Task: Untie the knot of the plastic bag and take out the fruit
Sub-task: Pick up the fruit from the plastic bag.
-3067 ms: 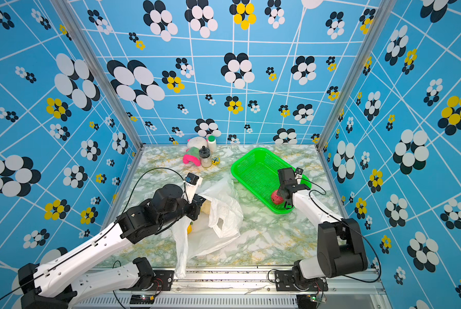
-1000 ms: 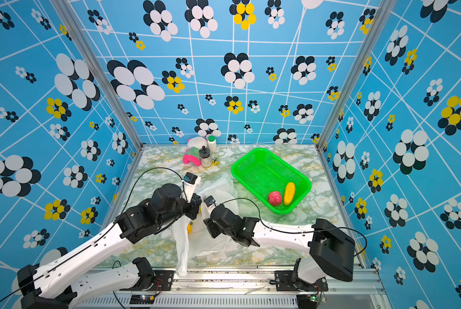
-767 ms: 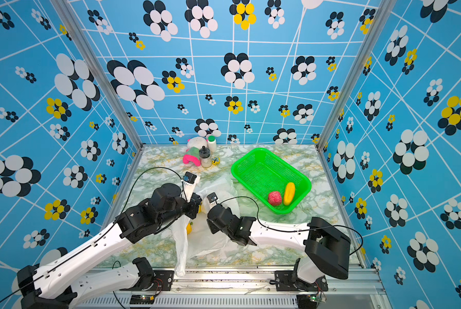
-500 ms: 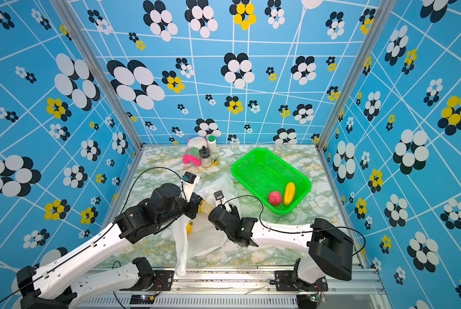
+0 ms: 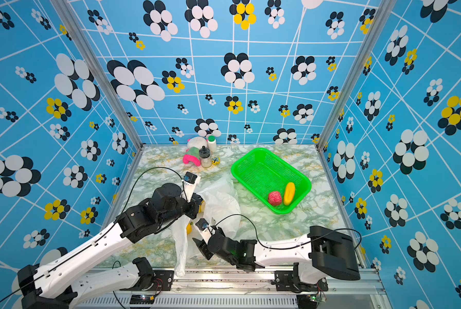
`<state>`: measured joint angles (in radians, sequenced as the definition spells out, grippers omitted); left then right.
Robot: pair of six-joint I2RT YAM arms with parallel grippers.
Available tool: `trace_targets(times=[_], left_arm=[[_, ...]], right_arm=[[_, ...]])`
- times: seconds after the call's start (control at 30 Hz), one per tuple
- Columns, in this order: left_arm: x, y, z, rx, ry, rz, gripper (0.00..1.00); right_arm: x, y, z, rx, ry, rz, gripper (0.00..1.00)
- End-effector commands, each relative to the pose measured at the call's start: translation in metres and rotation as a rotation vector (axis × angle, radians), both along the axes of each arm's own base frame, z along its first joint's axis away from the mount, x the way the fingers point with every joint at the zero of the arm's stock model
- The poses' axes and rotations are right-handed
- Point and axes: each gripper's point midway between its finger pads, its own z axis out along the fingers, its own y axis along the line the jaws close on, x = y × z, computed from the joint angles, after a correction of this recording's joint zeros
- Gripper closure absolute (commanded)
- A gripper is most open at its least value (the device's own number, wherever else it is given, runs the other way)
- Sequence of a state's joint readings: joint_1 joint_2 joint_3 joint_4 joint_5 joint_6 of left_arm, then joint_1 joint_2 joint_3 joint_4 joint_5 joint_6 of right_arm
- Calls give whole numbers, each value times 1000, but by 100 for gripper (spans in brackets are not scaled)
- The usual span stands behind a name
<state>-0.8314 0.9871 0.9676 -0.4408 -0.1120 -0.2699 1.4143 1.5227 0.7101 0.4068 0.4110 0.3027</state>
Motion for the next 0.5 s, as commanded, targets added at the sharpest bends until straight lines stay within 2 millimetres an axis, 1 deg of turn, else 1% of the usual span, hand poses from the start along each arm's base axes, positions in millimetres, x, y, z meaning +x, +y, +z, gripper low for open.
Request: trace_targets(times=[0.0,0.07,0.17,0.2,0.27,0.3,0.4,0.47], left_arm=[[-2,1,7,-17,-2,-1,100],[-3,2,7,-16,-3,0,100],[-4,3,6,-26,-6,-2,100],[-5,2,5,-29,-3,-6,100],[-6,2,6,-32,0,-6,100],[-6,3,7,-32,0,-6,100],[-6,4,8,-29,-3,-5,100],[-7,4,9,-36,-10,-6,100]], right_arm=[[17,9,-1,28,12,-114,51],[31,2,-9,14,18,-181,51],[59,-11,-25,-11,60,-285,50],[70,-16,-31,-37,62,-331,48],[85,-26,-39,-102,53,-408,45],[91,-31,-41,-131,42,-447,43],[107,-52,-42,-190,0,-574,27],[116,-64,-44,-218,-7,-637,20]])
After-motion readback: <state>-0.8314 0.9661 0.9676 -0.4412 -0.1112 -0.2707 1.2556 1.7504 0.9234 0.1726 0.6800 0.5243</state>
